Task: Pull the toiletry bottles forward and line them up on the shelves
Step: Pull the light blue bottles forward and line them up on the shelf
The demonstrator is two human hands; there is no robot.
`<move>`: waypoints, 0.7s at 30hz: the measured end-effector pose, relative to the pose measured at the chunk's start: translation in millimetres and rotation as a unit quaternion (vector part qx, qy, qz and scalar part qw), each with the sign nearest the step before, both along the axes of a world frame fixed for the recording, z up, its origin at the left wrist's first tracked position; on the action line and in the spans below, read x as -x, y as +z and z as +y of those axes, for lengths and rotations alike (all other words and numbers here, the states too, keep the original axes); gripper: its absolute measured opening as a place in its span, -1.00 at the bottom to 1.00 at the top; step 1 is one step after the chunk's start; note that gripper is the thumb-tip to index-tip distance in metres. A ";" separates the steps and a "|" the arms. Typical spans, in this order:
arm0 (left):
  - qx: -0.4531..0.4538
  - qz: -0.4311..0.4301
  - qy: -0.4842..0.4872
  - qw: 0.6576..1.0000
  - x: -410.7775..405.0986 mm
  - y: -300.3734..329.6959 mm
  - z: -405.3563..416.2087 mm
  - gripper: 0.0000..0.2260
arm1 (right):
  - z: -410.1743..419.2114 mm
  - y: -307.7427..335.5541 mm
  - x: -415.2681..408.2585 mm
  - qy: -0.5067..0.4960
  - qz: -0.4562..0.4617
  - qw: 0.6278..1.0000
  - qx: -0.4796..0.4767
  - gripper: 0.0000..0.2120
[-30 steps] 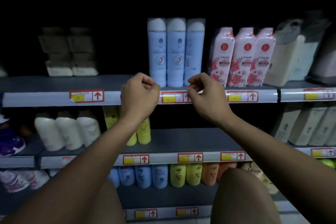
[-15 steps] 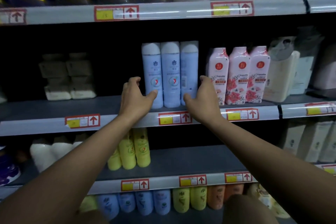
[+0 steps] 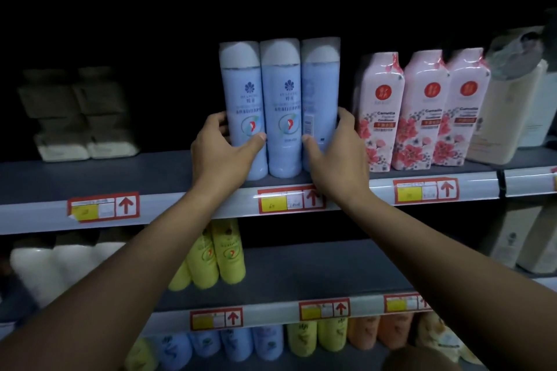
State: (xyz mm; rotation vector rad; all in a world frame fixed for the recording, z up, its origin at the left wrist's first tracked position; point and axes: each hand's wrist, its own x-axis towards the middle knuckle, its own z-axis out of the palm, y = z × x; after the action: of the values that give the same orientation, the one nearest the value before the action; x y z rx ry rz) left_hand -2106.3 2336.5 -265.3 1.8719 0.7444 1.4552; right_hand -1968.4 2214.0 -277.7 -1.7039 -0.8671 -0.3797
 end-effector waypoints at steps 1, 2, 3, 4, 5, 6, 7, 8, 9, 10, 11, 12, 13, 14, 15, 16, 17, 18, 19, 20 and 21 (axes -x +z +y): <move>0.007 -0.007 0.001 1.000 0.4 1.2 -0.3 -0.51 | -0.4 -0.7 0.4 0.000 -0.003 1.000 -0.009 -0.42; 0.012 -0.016 0.003 1.000 1.4 2.5 -1.8 -0.51 | -1.3 -1.2 1.2 0.001 -0.003 1.000 -0.019 -0.42; 0.014 -0.027 0.005 1.000 2.6 3.1 -3.7 -0.52 | -2.9 -2.0 2.3 0.002 -0.004 1.000 -0.028 -0.41; 0.013 -0.040 0.005 0.999 4.4 2.8 -6.6 -0.53 | -5.3 -2.9 3.9 0.003 -0.007 0.999 -0.037 -0.40; 0.009 -0.052 0.004 0.999 6.9 1.9 -10.6 -0.53 | -8.2 -4.1 6.6 0.007 -0.013 0.999 -0.045 -0.38; 0.004 -0.063 0.004 0.998 10.3 0.5 -15.0 -0.53 | -11.5 -5.6 9.8 0.011 -0.021 0.998 -0.055 -0.36; -0.005 -0.073 0.004 0.997 14.1 -1.2 -19.5 -0.52 | -15.4 -6.9 13.8 0.016 -0.031 0.997 -0.066 -0.35; -0.013 -0.083 0.004 0.996 18.4 -2.9 -23.6 -0.50 | -19.4 -8.2 17.6 0.018 -0.043 0.996 -0.076 -0.34; -0.021 -0.091 0.003 0.996 23.1 -4.0 -27.6 -0.47 | -23.4 -9.3 20.9 0.021 -0.056 0.995 -0.085 -0.33; -0.029 -0.099 0.002 0.995 28.5 -4.4 -31.6 -0.45 | -27.6 -9.7 24.0 0.026 -0.065 0.993 -0.094 -0.33; -0.036 -0.106 -0.002 0.994 33.7 -4.2 -35.4 -0.45 | -32.0 -9.0 27.1 0.035 -0.070 0.992 -0.103 -0.33; -0.042 -0.113 -0.008 0.993 39.2 -3.0 -39.7 -0.45 | -36.8 -7.3 30.0 0.048 -0.073 0.990 -0.113 -0.33; -0.051 -0.117 -0.011 0.992 44.7 -1.3 -44.4 -0.45 | -42.3 -5.0 33.2 0.062 -0.075 0.988 -0.122 -0.33; -0.060 -0.121 -0.012 0.991 50.7 0.9 -49.7 -0.45 | -48.1 -2.5 36.4 0.076 -0.076 0.986 -0.129 -0.33; -0.069 -0.126 -0.012 0.990 56.6 3.0 -54.8 -0.44 | -54.4 0.2 40.2 0.090 -0.077 0.984 -0.132 -0.34; -0.076 -0.131 -0.012 0.988 62.6 5.0 -59.6 -0.44 | -60.8 2.5 43.8 0.103 -0.077 0.983 -0.133 -0.35; -0.079 -0.135 -0.013 0.988 68.5 6.8 -64.3 -0.43 | -66.8 3.6 47.3 0.116 -0.075 0.982 -0.132 -0.36; -0.081 -0.137 -0.016 0.987 74.0 8.3 -69.0 -0.42 | -72.4 4.0 50.9 0.135 -0.068 0.980 -0.131 -0.37; -0.083 -0.136 -0.023 0.987 78.6 9.3 -74.0 -0.41 | -77.2 3.1 54.0 0.158 -0.053 0.977 -0.130 -0.39; -0.083 -0.132 -0.029 0.987 82.9 9.6 -79.4 -0.40 | -81.9 1.2 57.2 0.186 -0.034 0.973 -0.130 -0.41; -0.078 -0.126 -0.037 0.988 86.5 9.3 -85.7 -0.40 | -85.5 -2.2 59.4 0.215 -0.013 0.968 -0.129 -0.44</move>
State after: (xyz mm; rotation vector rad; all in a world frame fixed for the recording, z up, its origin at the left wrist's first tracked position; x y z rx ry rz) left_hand -2192.7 2250.9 -256.0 1.7633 0.4461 1.7040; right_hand -2027.7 2128.5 -279.9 -1.2321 -1.1255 -0.2081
